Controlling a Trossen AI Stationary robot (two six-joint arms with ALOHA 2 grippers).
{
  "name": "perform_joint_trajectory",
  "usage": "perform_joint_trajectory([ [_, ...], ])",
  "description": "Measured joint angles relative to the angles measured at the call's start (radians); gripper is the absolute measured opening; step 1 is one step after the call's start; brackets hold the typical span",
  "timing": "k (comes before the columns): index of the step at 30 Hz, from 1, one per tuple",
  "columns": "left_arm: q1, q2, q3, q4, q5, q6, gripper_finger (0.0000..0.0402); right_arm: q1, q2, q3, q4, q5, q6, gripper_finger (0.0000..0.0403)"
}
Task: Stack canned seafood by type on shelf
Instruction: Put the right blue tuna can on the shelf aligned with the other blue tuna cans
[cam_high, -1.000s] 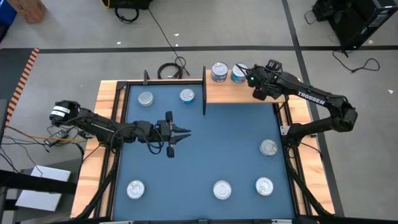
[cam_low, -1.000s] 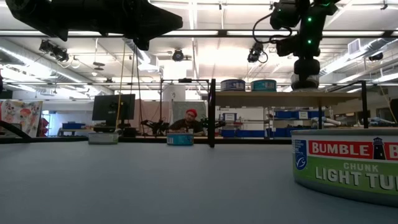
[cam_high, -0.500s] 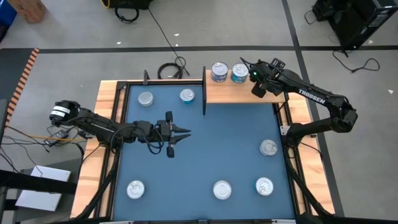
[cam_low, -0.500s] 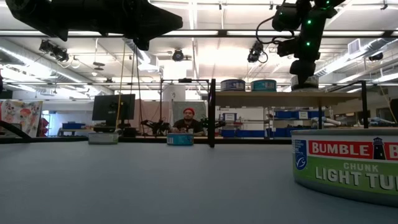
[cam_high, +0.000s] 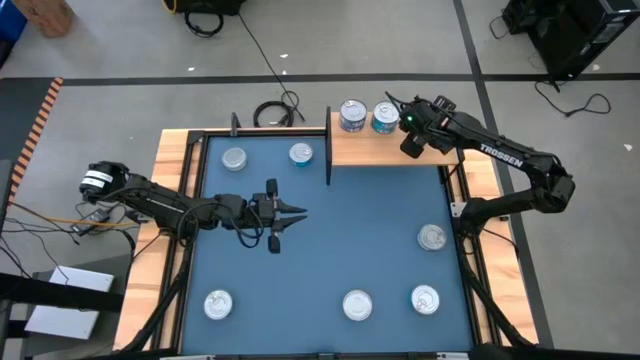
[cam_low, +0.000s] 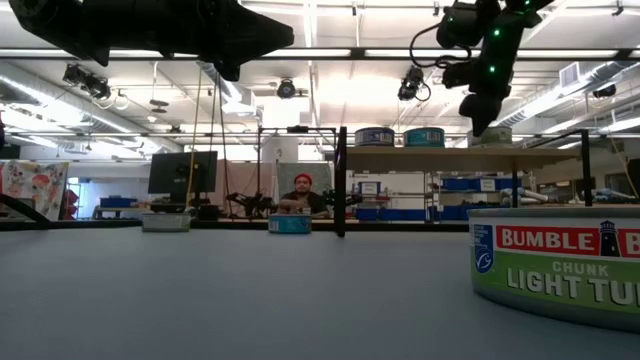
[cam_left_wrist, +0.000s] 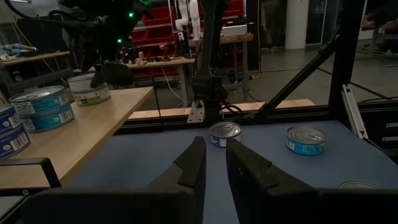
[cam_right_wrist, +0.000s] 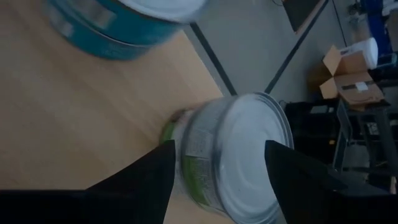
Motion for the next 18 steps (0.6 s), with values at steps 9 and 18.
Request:
perform_joint_trajectory([
  [9,0.0,0.0,0.0,0.001,0.032,0.004,0.0064,0.09,0.0,0.0,-0.001,-0.001,0.037,0.0226],
  [18,0.0,0.0,0.0,0.002,0.035,0.005,0.0064,0.165,-0.012,0.0,0.009,0.0,0.049,0.0157],
])
